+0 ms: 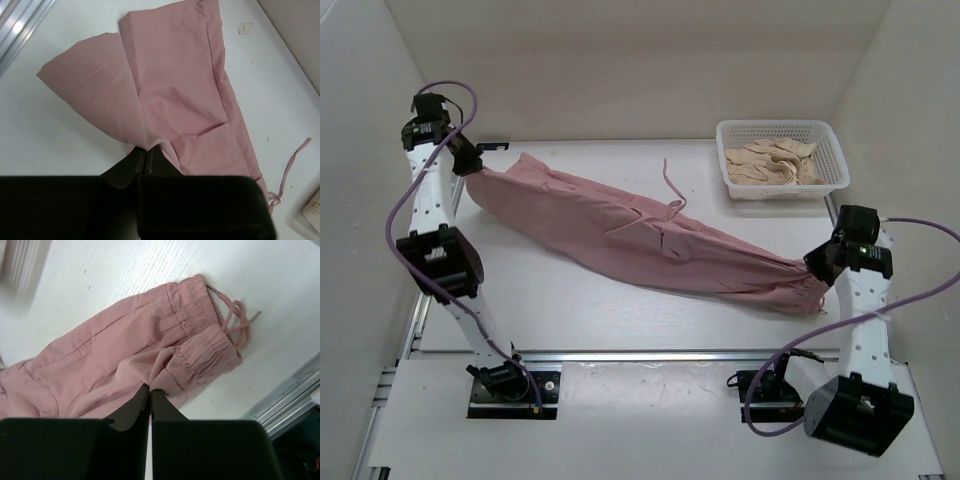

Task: Fold and stack the trousers
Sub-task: Fold the trousers

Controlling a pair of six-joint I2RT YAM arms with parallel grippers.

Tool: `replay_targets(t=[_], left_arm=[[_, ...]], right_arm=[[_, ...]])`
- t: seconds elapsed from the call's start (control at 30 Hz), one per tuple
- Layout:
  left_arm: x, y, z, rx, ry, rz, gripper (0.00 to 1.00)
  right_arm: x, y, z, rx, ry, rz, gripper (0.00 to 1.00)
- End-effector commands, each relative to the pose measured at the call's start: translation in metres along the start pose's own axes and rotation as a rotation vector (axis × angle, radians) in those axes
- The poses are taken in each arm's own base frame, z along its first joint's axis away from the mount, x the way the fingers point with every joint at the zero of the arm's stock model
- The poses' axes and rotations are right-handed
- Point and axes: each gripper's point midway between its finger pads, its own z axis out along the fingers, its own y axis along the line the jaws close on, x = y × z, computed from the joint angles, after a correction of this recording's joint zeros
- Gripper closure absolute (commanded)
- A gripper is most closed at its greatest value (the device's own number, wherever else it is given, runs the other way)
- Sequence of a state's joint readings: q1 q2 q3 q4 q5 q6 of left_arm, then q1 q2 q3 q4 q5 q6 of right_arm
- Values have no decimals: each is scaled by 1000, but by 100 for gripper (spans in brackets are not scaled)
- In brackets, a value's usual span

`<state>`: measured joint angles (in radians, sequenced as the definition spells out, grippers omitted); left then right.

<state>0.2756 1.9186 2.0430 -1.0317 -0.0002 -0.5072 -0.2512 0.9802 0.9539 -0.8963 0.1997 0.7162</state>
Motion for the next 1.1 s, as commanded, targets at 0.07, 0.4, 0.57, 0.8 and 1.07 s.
replay_targets(t=[0.07,0.4,0.57,0.8,1.07], left_arm=[[-38,-5,41,-68,-102,-15,90],[-73,-38,65,-3,-193,-41,90],[-74,-67,78,56,-220,-19,90],[-50,-122,128,242,-159,-21,90],[-58,-132,116,317,-171,-23,0]], right_arm=[[-40,15,17,15,-113,-20,100],[-61,36,62,75,-79,-4,100],[-59,38,88,118,-43,-4,100],[-65,34,116,201,-43,12,90],[-74,50,101,147,-25,-25,0]])
